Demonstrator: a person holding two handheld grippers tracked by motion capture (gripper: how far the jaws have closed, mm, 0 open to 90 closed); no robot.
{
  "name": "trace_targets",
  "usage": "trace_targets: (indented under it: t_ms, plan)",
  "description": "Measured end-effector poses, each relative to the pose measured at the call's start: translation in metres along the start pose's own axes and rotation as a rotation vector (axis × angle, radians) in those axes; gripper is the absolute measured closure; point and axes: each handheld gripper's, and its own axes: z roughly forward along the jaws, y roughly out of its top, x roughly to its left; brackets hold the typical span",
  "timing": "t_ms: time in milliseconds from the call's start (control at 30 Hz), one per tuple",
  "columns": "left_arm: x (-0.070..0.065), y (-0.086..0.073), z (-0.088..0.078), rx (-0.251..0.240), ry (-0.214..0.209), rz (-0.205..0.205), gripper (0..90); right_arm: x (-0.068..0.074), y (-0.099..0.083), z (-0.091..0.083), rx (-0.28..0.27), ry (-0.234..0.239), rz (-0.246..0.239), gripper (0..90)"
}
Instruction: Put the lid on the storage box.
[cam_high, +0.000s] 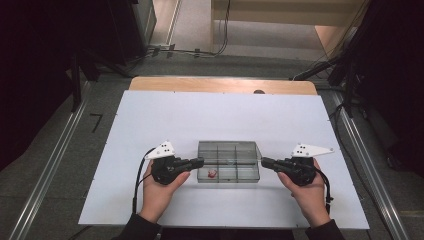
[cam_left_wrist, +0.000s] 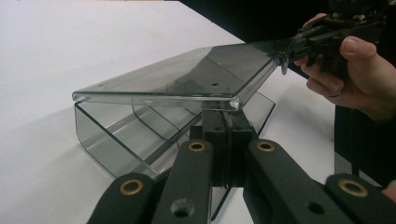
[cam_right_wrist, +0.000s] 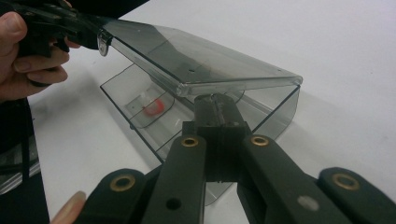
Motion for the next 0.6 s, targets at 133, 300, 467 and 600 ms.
trace_targets:
  t_ms: [133,300,467,600]
  plan:
    - [-0.001,-0.002,0.0,0.007,-0.001,-0.001,90.0,0.001,-0.002,0.0,0.007,0.004,-0.007,88.0]
    - [-0.001,-0.006,0.0,0.02,-0.006,-0.003,90.0,0.001,-0.005,0.0,0.013,0.003,-0.01,88.0]
    - [-0.001,-0.01,0.0,0.033,-0.007,-0.008,89.9,0.0,-0.009,0.0,0.023,0.006,-0.006,88.0]
    - [-0.001,-0.012,0.0,0.04,-0.007,-0.009,89.9,0.0,-0.011,0.001,0.03,0.01,-0.011,87.9]
